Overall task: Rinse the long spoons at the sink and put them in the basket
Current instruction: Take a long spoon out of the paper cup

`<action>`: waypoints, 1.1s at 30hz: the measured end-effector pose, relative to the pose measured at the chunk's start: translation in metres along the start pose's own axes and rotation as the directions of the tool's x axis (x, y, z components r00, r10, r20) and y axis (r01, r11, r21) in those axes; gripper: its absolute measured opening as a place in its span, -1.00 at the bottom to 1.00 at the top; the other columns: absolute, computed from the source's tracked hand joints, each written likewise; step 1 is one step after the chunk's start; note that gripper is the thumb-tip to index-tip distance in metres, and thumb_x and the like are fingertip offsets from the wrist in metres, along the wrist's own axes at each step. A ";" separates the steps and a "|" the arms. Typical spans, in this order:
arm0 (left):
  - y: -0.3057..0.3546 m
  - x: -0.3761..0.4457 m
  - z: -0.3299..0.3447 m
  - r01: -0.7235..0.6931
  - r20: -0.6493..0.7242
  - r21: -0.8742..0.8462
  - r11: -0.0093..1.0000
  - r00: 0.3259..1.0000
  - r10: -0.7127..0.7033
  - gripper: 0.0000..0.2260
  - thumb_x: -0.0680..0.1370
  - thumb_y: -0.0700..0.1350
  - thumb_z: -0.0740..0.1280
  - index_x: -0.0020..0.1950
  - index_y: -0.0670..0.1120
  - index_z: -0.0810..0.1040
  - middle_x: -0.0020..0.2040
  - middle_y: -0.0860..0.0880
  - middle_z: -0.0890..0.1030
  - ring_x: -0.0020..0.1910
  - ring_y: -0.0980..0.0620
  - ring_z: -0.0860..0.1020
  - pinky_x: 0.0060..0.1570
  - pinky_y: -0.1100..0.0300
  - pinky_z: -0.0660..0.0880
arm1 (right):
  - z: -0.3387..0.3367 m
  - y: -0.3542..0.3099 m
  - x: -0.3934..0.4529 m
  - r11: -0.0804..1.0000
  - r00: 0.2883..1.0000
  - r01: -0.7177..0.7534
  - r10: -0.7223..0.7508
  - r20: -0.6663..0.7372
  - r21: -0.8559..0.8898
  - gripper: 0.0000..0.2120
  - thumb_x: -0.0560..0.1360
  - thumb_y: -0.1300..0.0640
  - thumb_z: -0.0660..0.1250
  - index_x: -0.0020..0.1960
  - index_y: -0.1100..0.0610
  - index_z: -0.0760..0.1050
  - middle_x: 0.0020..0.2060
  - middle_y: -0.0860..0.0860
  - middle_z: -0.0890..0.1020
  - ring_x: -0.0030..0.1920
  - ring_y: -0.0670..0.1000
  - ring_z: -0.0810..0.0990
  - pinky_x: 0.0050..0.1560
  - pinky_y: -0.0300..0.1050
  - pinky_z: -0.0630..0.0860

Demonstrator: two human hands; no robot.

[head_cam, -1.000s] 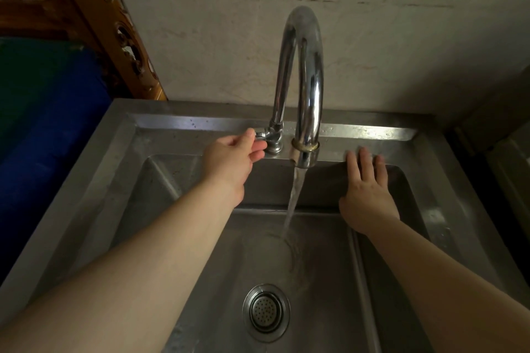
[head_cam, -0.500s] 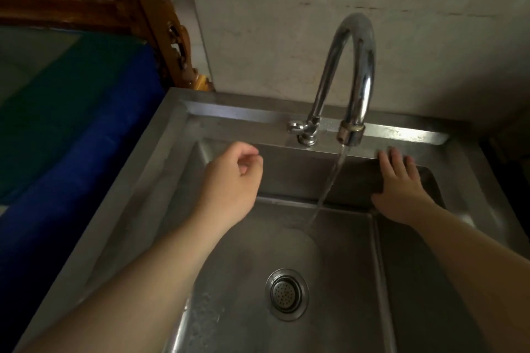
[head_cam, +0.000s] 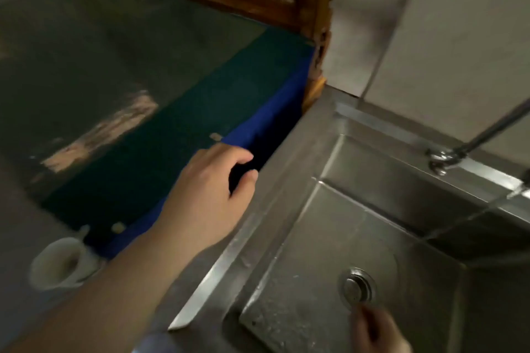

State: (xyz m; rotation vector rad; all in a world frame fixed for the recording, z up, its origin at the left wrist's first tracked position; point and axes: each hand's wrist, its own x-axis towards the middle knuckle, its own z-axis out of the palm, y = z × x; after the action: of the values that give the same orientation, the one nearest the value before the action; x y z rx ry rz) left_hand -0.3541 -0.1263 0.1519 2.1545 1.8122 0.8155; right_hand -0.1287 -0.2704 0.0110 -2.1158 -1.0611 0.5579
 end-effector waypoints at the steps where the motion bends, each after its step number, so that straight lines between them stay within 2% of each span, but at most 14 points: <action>1: -0.010 -0.005 -0.020 0.016 -0.035 0.021 1.000 0.999 -0.015 -0.80 0.51 -0.12 0.39 0.10 -0.14 0.61 0.04 -0.06 0.65 0.04 -0.12 0.58 0.10 0.02 0.45 | 0.011 -0.019 -0.017 0.996 0.996 0.065 -0.069 0.057 0.065 -0.74 0.35 0.29 0.45 -0.37 -0.03 0.54 -0.59 0.00 0.55 -0.53 -0.13 0.52 -0.46 -0.52 0.38; 3: -0.031 -0.015 -0.059 0.067 -0.103 0.054 0.996 0.993 -0.061 -0.80 0.51 -0.12 0.39 0.11 -0.14 0.61 0.03 -0.06 0.65 0.04 -0.10 0.58 0.09 0.13 0.41 | 0.029 -0.056 -0.042 0.977 0.965 0.142 -0.172 0.197 0.158 -0.73 0.32 0.29 0.45 -0.35 -0.07 0.54 -0.61 -0.07 0.52 -0.61 -0.22 0.43 -0.53 -0.49 0.36; 6: -0.064 -0.034 -0.105 0.172 -0.182 0.036 0.984 0.970 -0.163 -0.77 0.53 -0.06 0.34 0.15 -0.07 0.60 0.04 0.06 0.62 0.06 0.04 0.54 0.01 0.30 0.34 | 0.048 -0.102 -0.066 0.961 0.854 0.165 -0.252 0.456 0.223 -0.62 0.34 0.37 0.50 -0.26 -0.15 0.59 -0.56 -0.14 0.54 -0.60 -0.22 0.42 -0.42 -0.40 0.48; 8: -0.097 -0.055 -0.135 0.272 -0.211 0.000 0.962 0.941 -0.266 -0.75 0.54 -0.04 0.31 0.21 -0.01 0.58 0.06 0.14 0.57 0.07 0.08 0.53 0.03 0.24 0.40 | 0.063 -0.134 -0.082 0.953 0.775 0.205 -0.296 0.558 0.221 -0.60 0.37 0.33 0.49 -0.29 -0.21 0.59 -0.50 -0.17 0.58 -0.55 -0.20 0.47 -0.34 -0.35 0.50; 10: -0.130 -0.078 -0.153 0.360 -0.237 -0.032 0.932 0.904 -0.357 -0.72 0.55 -0.06 0.29 0.25 0.03 0.56 0.07 0.14 0.55 0.01 0.07 0.53 -0.01 0.15 0.45 | 0.075 -0.157 -0.094 0.948 0.715 0.240 -0.319 0.622 0.211 -0.59 0.40 0.27 0.48 -0.24 -0.27 0.52 -0.42 -0.29 0.61 -0.47 -0.21 0.53 -0.34 -0.44 0.42; 12: -0.163 -0.106 -0.160 0.446 -0.287 -0.108 0.889 0.842 -0.457 -0.73 0.57 -0.13 0.29 0.25 0.04 0.56 -0.01 0.13 0.56 -0.18 0.15 0.50 -0.15 0.15 0.44 | 0.090 -0.176 -0.104 0.953 0.674 0.233 -0.302 0.674 0.195 -0.66 0.43 0.17 0.45 -0.24 -0.29 0.49 -0.36 -0.37 0.62 -0.40 -0.26 0.57 -0.32 -0.46 0.42; 14: -0.190 -0.133 -0.152 0.520 -0.328 -0.181 0.835 0.769 -0.549 -0.71 0.55 -0.24 0.29 0.19 0.06 0.58 -0.08 0.11 0.57 -0.28 0.23 0.47 -0.21 0.16 0.42 | 0.103 -0.188 -0.108 0.965 0.653 0.185 -0.260 0.711 0.184 -0.76 0.44 0.11 0.43 -0.17 -0.26 0.54 -0.31 -0.28 0.66 -0.34 -0.25 0.60 -0.25 -0.41 0.48; 16: -0.211 -0.161 -0.135 0.618 -0.278 -0.284 0.733 0.679 -0.680 -0.63 0.53 -0.30 0.23 0.16 0.15 0.53 -0.04 0.02 0.59 -0.32 0.15 0.47 -0.31 0.21 0.43 | 0.117 -0.199 -0.112 0.980 0.613 0.137 -0.198 0.765 0.144 -0.78 0.45 0.12 0.43 0.00 -0.17 0.56 -0.26 -0.19 0.69 -0.25 -0.20 0.65 -0.07 -0.17 0.59; 18: -0.225 -0.186 -0.112 0.689 -0.175 -0.368 0.624 0.608 -0.775 -0.61 0.52 -0.30 0.21 0.20 0.15 0.47 0.07 -0.05 0.58 -0.26 0.07 0.49 -0.29 0.21 0.48 | 0.128 -0.206 -0.115 0.988 0.582 0.093 -0.151 0.799 0.119 -0.80 0.45 0.12 0.45 0.02 -0.09 0.55 -0.27 -0.19 0.69 -0.23 -0.22 0.65 -0.10 -0.13 0.60; 21: -0.232 -0.213 -0.078 0.754 -0.028 -0.362 0.548 0.579 -0.815 -0.57 0.52 -0.20 0.32 0.32 0.16 0.39 0.13 -0.04 0.56 -0.08 0.09 0.54 -0.10 0.16 0.48 | 0.137 -0.214 -0.125 0.979 0.621 -0.012 -0.154 0.768 0.205 -0.83 0.38 0.07 0.51 -0.07 -0.06 0.56 -0.31 -0.19 0.69 -0.36 -0.25 0.64 -0.39 -0.41 0.47; 24: -0.227 -0.217 -0.055 0.757 0.110 -0.433 0.489 0.583 -0.805 -0.45 0.41 0.12 0.42 0.32 0.35 0.27 0.17 0.11 0.50 0.06 0.18 0.54 -0.04 0.22 0.50 | 0.141 -0.226 -0.129 0.952 0.689 -0.053 -0.184 0.701 0.302 -0.82 0.43 0.05 0.47 -0.13 -0.23 0.55 -0.30 -0.15 0.71 -0.39 -0.19 0.65 -0.45 -0.44 0.47; 27: -0.222 -0.207 -0.045 0.672 0.095 -0.551 0.494 0.639 -0.764 -0.49 0.27 0.34 0.42 0.16 0.50 0.30 0.18 0.36 0.46 0.14 0.20 0.53 0.02 0.16 0.52 | 0.146 -0.240 -0.127 0.947 0.749 -0.040 -0.182 0.637 0.318 -0.92 0.50 -0.01 0.37 -0.15 -0.17 0.56 -0.30 -0.12 0.70 -0.40 -0.18 0.64 -0.45 -0.35 0.50; 30: -0.220 -0.197 -0.043 0.605 0.049 -0.597 0.527 0.683 -0.729 -0.46 0.30 0.29 0.49 0.23 0.41 0.38 0.18 0.29 0.53 0.13 0.14 0.57 0.04 0.08 0.57 | 0.156 -0.252 -0.118 0.961 0.780 0.006 -0.178 0.600 0.277 -0.88 0.54 -0.05 0.33 -0.15 -0.10 0.57 -0.31 -0.16 0.69 -0.34 -0.20 0.64 -0.32 -0.21 0.51; 33: -0.223 -0.193 -0.040 0.605 0.044 -0.588 0.537 0.686 -0.726 -0.44 0.34 0.20 0.52 0.28 0.25 0.42 0.21 0.19 0.55 0.15 0.14 0.55 0.10 -0.01 0.57 | 0.166 -0.265 -0.107 0.964 0.785 0.020 -0.179 0.593 0.265 -0.88 0.55 -0.08 0.31 -0.14 -0.11 0.57 -0.28 -0.18 0.69 -0.28 -0.26 0.64 -0.29 -0.24 0.47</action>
State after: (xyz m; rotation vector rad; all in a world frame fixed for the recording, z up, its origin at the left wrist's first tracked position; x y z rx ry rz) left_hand -0.5803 -0.2691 0.0221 0.8868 1.9313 1.1824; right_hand -0.4326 -0.1806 0.1043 -1.6684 -1.3574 1.3168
